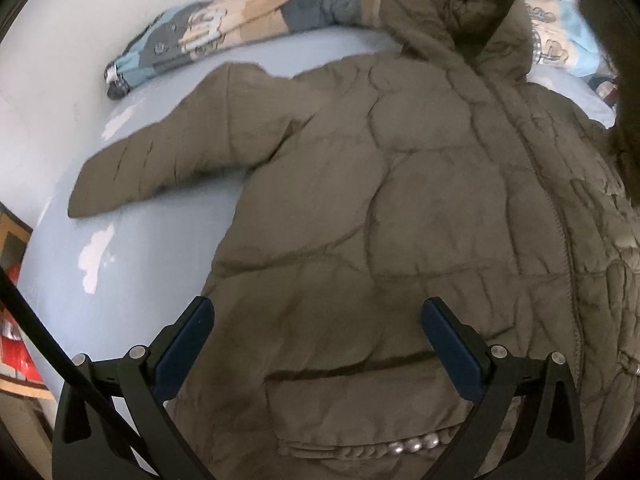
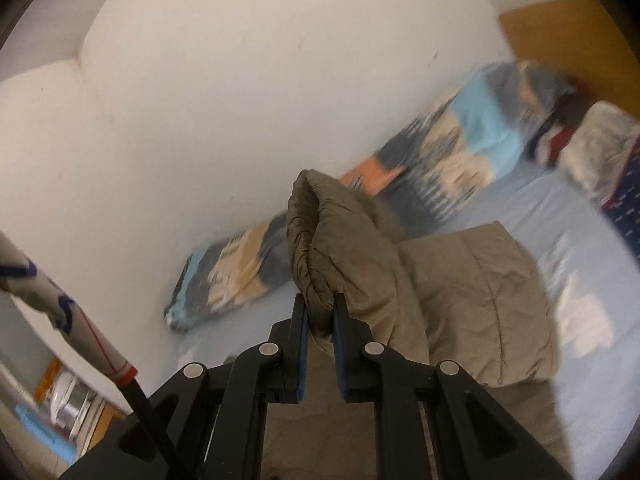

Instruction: Fold large clothes

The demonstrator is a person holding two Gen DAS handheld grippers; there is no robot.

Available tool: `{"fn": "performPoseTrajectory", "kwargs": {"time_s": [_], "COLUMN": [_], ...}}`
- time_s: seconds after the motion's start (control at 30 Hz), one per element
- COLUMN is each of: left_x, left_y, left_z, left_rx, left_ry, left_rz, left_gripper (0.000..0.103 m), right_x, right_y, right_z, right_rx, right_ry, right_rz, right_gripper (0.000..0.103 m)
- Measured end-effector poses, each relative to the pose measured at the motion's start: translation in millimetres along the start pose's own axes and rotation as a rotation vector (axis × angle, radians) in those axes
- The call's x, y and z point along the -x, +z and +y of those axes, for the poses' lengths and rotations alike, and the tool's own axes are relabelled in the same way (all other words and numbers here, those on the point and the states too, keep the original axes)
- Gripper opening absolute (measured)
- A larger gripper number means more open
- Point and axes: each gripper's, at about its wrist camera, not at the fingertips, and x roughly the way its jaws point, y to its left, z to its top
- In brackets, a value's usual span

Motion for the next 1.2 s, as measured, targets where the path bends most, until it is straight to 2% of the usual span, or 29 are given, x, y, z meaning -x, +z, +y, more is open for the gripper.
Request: {"fn": "performPoseTrajectory", "kwargs": {"time_s": [0.1,0.3,0.37,0.57,0.63,0.7,0.77,0.83,0.9,0.93,1.03,1.07,1.13,1.2], "left_x": [-1,15,17,19,18,19,23,28,31,31,29,27,24,12], "left_y": [0,19,26,35,38,41,45,49,52,53,59,60,64,67], "left_z": [7,26,32,42,44,45,45,42,36,33,22,19,12,3], "left_rx": [0.014,0.118,0.149,0.204,0.215,0.226,0.233,0.228,0.209,0.197,0.172,0.170,0.155,0.131], "left_ry": [-0.008,-0.069,-0.078,-0.082,-0.081,-0.085,-0.079,-0.078,-0.070,-0.070,-0.078,-0.081,-0.084,-0.079], "left_rz": [0.001,-0.079,-0.095,-0.107,-0.110,-0.119,-0.144,-0.181,-0.210,-0.222,-0.225,-0.226,-0.223,-0.186], "left_gripper": [0.103,0.103,0.103,0.103,0.103,0.103,0.103,0.103,0.103,0.103,0.103,0.103,0.103,0.103], "right_x": [-35,-110,-133,-184,-192,-195,-191,-175,-157,-151,-135,-130,-121,-120], "right_y": [-17,-58,-75,-119,-130,-137,-136,-125,-105,-99,-74,-68,-62,-63], "right_z": [9,3,4,-8,-5,2,8,12,4,-1,-40,-59,-91,-116], "right_rx": [0.015,-0.027,-0.027,-0.094,-0.111,-0.106,-0.076,-0.051,-0.045,-0.052,-0.117,-0.140,-0.120,-0.111], "right_ry": [0.019,0.047,0.031,0.058,0.082,0.104,0.127,0.155,0.162,0.141,-0.005,-0.107,-0.373,-0.495], "right_rz": [0.069,0.231,0.283,0.417,0.465,0.506,0.517,0.485,0.415,0.385,0.293,0.269,0.244,0.241], "right_gripper": [0.012,0.012,0.012,0.013,0.019,0.038,0.047,0.051,0.053,0.053,0.053,0.053,0.053,0.053]}}
